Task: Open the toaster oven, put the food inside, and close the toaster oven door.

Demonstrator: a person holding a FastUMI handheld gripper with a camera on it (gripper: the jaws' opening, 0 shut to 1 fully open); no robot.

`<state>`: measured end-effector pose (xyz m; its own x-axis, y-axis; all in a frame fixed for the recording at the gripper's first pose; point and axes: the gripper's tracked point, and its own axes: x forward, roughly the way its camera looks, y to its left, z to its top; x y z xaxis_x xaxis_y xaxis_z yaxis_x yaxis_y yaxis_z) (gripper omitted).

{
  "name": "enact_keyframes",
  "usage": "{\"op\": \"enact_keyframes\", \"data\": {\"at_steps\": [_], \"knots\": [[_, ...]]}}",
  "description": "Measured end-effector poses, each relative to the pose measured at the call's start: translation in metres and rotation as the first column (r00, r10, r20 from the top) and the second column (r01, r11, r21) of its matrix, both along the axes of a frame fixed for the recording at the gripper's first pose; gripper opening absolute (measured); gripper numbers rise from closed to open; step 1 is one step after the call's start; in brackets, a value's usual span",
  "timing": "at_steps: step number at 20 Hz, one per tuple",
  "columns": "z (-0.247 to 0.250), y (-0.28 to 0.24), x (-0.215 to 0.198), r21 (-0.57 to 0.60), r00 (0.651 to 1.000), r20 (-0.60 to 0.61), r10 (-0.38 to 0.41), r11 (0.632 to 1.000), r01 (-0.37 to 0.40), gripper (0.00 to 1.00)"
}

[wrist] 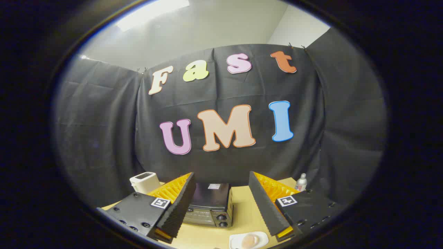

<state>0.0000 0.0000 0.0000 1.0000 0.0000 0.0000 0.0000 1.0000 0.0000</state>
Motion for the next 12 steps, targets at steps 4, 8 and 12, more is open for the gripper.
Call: {"op": "enact_keyframes", "data": {"at_steps": [4, 8, 12], "knots": [[0.003, 0.002, 0.000, -0.013, 1.000, 0.010, -0.015, 1.000, 0.015, 0.96], [0.000, 0.012, 0.000, -0.016, 1.000, 0.001, -0.009, 1.000, 0.009, 0.96], [-0.009, 0.021, 0.002, -0.035, 1.000, -0.015, -0.002, 0.999, 0.002, 0.96]]}}
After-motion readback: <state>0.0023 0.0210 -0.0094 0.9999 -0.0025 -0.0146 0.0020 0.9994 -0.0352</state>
